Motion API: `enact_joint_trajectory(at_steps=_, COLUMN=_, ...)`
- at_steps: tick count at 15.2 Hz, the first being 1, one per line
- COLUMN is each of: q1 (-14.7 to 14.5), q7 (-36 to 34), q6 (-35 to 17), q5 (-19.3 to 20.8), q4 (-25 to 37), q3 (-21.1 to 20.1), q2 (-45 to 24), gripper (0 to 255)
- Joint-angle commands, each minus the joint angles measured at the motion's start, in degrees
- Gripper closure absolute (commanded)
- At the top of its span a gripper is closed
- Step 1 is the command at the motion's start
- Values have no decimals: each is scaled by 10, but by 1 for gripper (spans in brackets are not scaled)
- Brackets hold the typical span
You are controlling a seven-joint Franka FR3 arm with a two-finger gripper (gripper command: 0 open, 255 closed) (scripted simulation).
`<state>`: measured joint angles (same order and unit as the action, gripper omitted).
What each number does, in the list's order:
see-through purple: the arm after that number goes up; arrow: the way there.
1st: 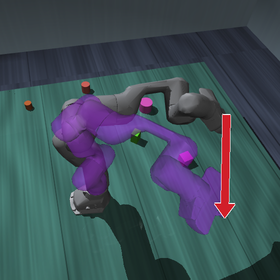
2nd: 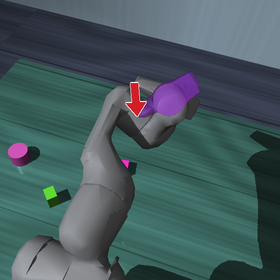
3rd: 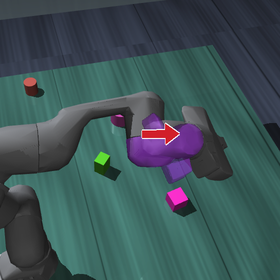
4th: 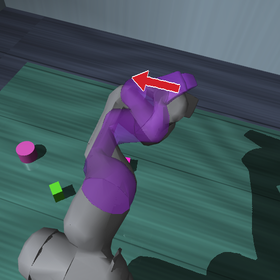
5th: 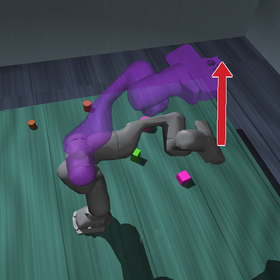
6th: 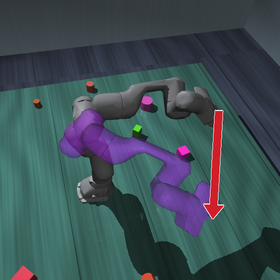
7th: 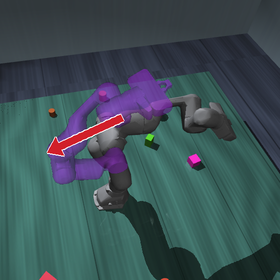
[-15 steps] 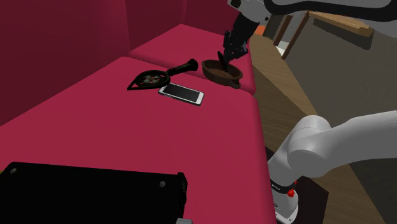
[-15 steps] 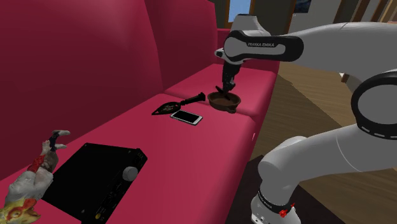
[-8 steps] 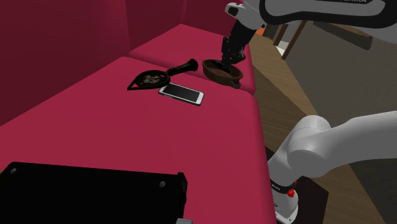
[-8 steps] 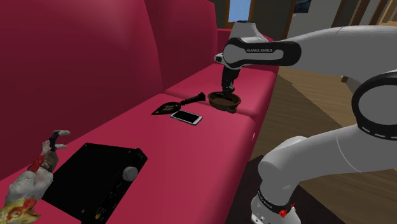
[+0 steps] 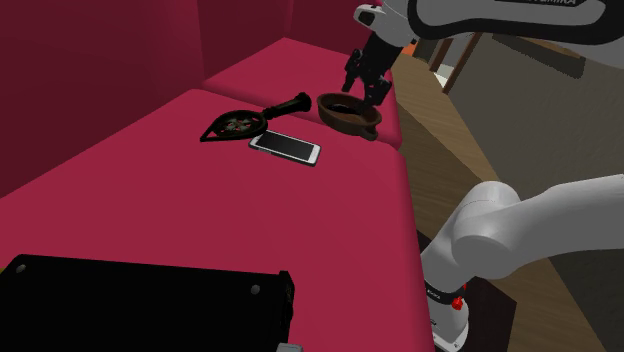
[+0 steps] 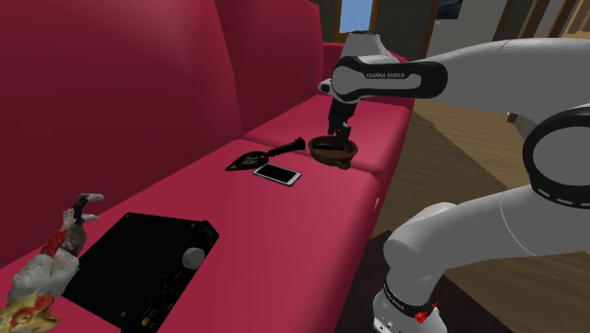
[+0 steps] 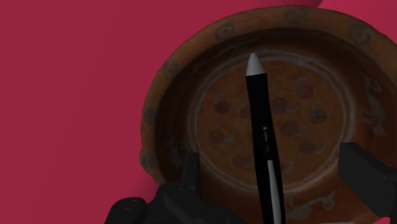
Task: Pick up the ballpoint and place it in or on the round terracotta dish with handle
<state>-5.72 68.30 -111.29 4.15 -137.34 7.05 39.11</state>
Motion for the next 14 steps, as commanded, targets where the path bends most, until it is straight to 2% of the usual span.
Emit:
enact_joint_trajectory(at_steps=1, q1=0, q7=0, q6=0, q5=0, q4=0, q3=0, q2=0, gripper=0)
enact_joint_trajectory(at_steps=2, q1=0, q7=0, q6=0, q5=0, q4=0, q3=0, q2=0, gripper=0)
enact_joint_trajectory(at_steps=6, q1=-1, q7=1, q6=75, q5=-3, q4=66, q3=-5, q2=9, gripper=0)
enact_joint_trajectory(at_steps=14, q1=-1, q7=1, q6=75, q5=-3, q4=66, q3=-5, q2=9, gripper=0)
